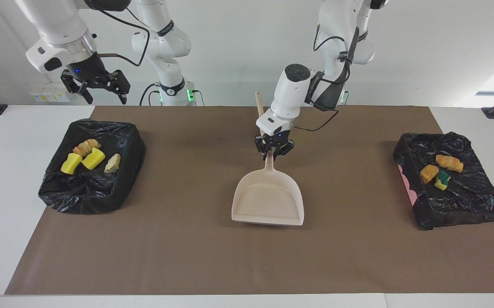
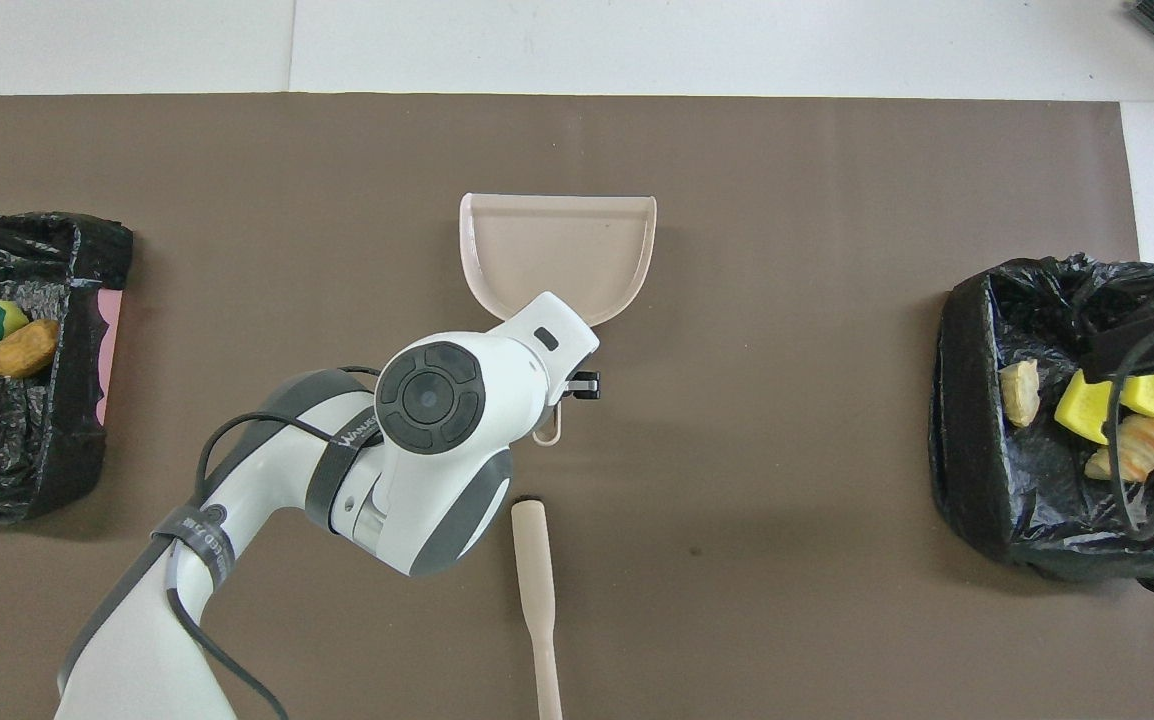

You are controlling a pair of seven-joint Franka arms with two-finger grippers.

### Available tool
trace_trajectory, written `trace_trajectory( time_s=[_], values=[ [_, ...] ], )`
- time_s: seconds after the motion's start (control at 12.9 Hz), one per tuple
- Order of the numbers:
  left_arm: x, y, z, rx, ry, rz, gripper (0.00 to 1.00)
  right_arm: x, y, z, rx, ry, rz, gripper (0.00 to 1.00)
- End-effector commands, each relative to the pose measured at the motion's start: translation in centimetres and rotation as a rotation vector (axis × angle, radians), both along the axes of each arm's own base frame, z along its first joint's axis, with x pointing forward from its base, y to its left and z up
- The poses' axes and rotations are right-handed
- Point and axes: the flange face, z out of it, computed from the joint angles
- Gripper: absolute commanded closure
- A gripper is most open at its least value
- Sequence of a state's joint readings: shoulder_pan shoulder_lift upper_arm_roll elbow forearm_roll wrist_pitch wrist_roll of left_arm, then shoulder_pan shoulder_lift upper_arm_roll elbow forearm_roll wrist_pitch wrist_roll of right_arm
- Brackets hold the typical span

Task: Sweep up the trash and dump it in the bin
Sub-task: 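Carry the empty dustpan to the mat center with the left gripper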

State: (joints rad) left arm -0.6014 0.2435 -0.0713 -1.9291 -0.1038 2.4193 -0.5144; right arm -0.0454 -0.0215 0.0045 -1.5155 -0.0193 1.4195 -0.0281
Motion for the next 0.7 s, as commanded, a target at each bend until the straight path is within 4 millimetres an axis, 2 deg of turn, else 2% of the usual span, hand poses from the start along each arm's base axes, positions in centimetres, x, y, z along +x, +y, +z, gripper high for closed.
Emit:
trace_trajectory(
  time_s=[0.0, 0.08, 0.15, 0.39, 0.62],
  values=[
    [0.7, -2.3, -1.1, -0.025, 0.01, 0.041, 1.0, -0.3, 0.4, 0.3, 0.012, 0.005, 0.015, 0.0],
    [0.5, -5.3, -2.6, -0.028, 0.033, 0.061, 1.0, -0.3, 0.5, 0.3, 0.012, 0.005, 0.02, 0.0],
    [1.0, -5.7, -2.4, -0.023, 0.033, 0.059, 1.0, -0.3, 0.5, 0.4, 0.012, 0.003, 0.018, 0.0],
    [0.3, -5.9, -2.7, 0.001, 0.058, 0.044, 1.0, -0.3, 0.5, 0.3, 0.012, 0.005, 0.018, 0.0],
    [-0.3, -5.7, -3.8, 0.018, 0.076, 0.041, 1.0, -0.3, 0.5, 0.3, 0.012, 0.005, 0.018, 0.0]
  ],
)
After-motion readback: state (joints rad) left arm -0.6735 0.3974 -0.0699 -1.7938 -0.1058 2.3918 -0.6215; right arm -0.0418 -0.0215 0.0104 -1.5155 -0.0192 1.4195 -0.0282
